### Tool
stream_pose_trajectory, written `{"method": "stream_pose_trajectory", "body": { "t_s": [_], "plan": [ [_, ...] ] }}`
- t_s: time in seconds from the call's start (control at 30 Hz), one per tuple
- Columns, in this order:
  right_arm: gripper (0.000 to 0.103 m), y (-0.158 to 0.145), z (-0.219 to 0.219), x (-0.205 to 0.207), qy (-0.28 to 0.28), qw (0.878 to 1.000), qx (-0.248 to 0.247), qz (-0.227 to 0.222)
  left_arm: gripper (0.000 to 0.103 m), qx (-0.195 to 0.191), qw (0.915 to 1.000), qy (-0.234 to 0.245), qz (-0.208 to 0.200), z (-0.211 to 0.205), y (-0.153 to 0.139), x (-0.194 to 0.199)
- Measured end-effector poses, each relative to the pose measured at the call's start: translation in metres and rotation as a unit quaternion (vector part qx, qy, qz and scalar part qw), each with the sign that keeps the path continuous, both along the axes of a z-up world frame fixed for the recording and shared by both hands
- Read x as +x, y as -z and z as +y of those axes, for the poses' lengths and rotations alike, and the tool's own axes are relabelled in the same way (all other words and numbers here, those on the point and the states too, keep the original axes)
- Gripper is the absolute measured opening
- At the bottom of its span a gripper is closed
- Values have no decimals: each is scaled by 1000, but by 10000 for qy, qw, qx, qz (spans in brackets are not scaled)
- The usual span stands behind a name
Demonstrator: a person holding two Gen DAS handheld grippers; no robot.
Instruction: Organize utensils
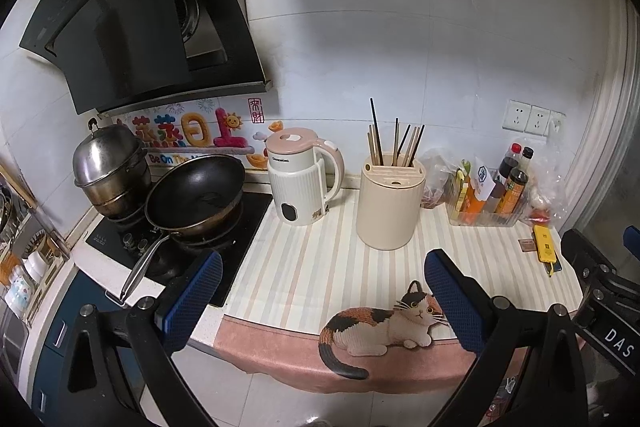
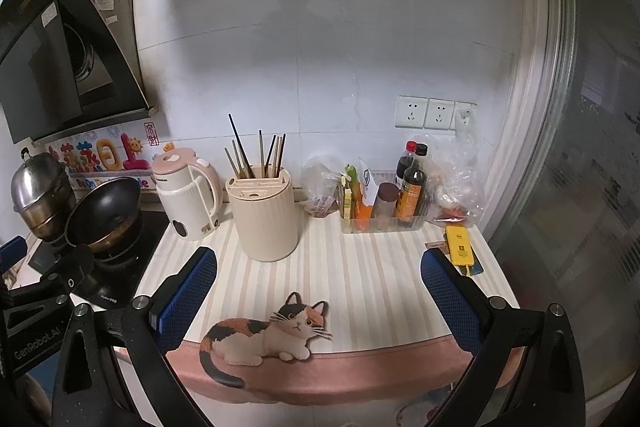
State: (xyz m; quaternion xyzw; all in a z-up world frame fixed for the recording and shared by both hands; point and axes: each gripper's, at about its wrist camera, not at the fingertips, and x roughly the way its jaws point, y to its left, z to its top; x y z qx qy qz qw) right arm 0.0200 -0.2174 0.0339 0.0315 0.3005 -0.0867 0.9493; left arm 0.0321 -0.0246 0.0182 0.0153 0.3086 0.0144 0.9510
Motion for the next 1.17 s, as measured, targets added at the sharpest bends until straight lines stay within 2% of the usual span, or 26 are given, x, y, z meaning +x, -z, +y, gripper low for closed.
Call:
{"method": "stream_pose_trajectory", "body": {
  "t_s": [1.17],
  "plan": [
    [103, -3, 0, -1, -32, 10000, -22, -11, 103, -17, 10000, 6, -22, 4, -1, -4]
  ]
}}
